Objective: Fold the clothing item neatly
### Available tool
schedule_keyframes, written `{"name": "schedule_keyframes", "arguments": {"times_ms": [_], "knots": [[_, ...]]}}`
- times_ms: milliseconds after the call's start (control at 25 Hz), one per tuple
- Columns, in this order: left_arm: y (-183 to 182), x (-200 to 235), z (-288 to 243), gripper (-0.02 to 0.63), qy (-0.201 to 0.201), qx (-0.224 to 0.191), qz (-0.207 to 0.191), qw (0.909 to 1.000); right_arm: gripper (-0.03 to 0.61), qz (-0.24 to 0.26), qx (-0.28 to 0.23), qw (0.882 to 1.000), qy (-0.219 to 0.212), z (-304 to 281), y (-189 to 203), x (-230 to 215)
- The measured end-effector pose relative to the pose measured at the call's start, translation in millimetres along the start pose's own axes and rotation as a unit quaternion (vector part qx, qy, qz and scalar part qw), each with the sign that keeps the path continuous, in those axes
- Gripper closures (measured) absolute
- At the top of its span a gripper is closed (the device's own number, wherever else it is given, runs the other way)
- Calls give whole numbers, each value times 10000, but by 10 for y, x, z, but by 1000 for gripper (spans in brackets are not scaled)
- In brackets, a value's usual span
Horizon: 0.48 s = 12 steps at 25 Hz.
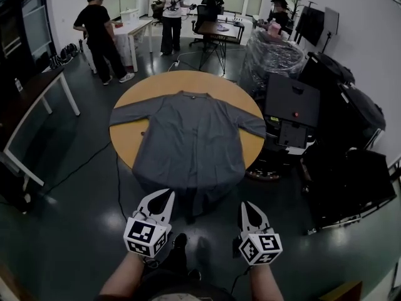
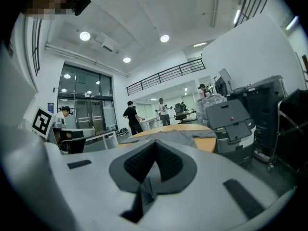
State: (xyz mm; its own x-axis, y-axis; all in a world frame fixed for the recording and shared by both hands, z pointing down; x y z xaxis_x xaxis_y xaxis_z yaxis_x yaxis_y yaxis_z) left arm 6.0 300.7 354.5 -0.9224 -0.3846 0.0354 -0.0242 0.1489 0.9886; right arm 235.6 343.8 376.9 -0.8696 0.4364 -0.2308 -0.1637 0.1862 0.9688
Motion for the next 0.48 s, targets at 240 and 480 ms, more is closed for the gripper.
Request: {"name": "schedule_keyframes", "arguments": {"times_ms": [240, 480], "knots": [[77, 310, -712, 606, 139, 171, 215, 9995, 591, 384, 247, 9986, 267, -573, -105, -252], [62, 512, -1333, 606, 345, 211, 384, 9984, 591, 3, 42, 9983, 588, -1174, -239, -565]]}}
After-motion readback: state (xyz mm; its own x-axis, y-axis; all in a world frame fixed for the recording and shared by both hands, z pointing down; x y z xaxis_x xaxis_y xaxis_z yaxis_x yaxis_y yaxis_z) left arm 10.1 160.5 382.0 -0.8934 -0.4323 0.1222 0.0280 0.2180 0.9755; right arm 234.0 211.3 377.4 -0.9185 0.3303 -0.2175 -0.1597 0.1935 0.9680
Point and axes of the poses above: the fingertips, and each gripper's own axes: z backward along the fingers, x to its left, y out of its underside, the point moved 2 cm from there along z, backward along the fingers, and after that the axes turned 14 degrees about -y, right-handed, at the moved point
